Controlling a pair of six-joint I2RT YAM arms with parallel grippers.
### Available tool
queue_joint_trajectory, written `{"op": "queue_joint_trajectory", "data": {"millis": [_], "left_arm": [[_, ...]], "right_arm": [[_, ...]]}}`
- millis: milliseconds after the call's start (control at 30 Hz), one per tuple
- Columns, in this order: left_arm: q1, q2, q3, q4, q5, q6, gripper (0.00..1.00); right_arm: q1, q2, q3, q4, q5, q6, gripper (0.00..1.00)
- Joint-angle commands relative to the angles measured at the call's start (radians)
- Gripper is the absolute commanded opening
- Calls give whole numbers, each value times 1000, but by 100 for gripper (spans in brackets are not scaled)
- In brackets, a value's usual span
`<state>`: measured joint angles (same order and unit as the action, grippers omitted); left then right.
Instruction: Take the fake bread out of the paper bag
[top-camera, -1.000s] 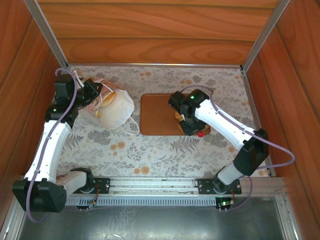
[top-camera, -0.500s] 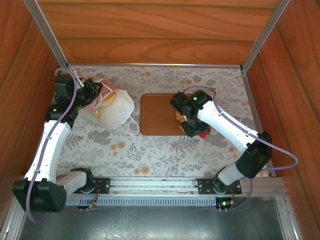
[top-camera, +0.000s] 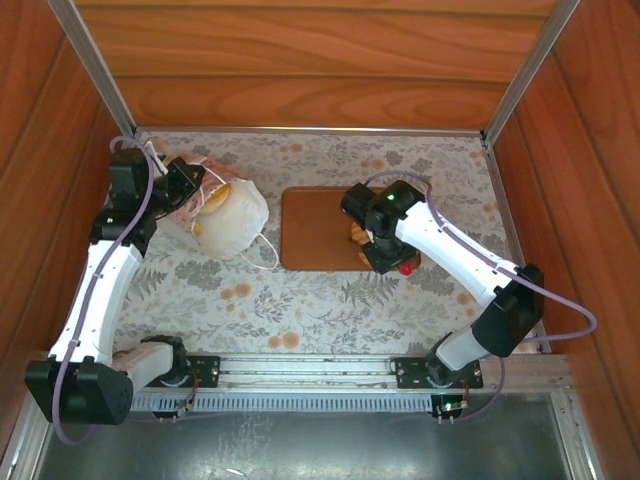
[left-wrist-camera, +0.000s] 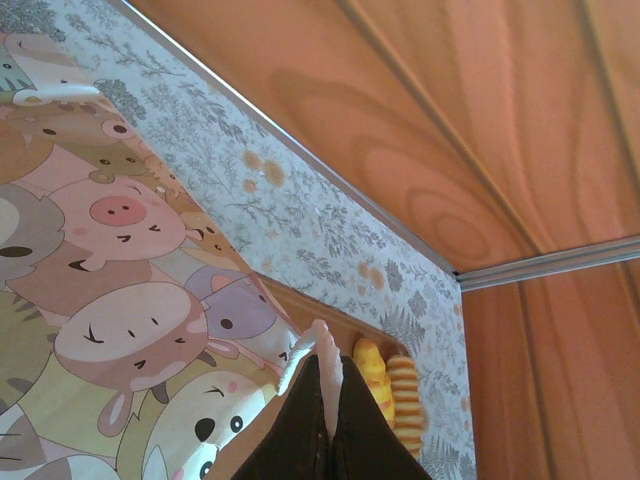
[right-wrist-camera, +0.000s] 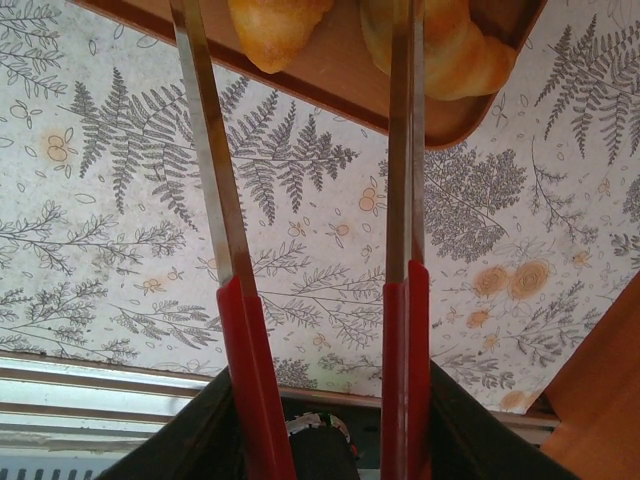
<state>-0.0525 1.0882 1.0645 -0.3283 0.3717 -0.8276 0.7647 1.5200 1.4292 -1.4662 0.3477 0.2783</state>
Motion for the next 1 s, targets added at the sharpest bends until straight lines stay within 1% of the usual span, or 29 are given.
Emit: {"op": "queue_joint_trajectory", "data": {"millis": [0,200,300,367,500,667,800,967], "left_arm": [[9,-8,-14,31,9,1,0],[9,-10,-20,30,12,-1,0],[10,-14,-22,30,8,-1,0],[10,-17,-22,31,8,-3,0],[10,-29,-28,26,-2,-3,0],[10,-37,-32,25,-6,-7,0],[10,-46,-39,21,-13,-11,0],[10,-51,-41,18,-11,-18,0]], "right_arm": [[-7,-57,-16,6,22,-4,43],[-6,-108,-22,50,13,-19,41],[-6,-128,-17,77,-21,-30,40],[-5,-158,-14,120,-79,-45,39],[-3,-241,-39,260,-255,-89,36],[12,-307,-75,387,-377,-126,35],[74,-297,-70,425,-406,-197,34],[198,-244,-52,456,-354,-295,35]]}}
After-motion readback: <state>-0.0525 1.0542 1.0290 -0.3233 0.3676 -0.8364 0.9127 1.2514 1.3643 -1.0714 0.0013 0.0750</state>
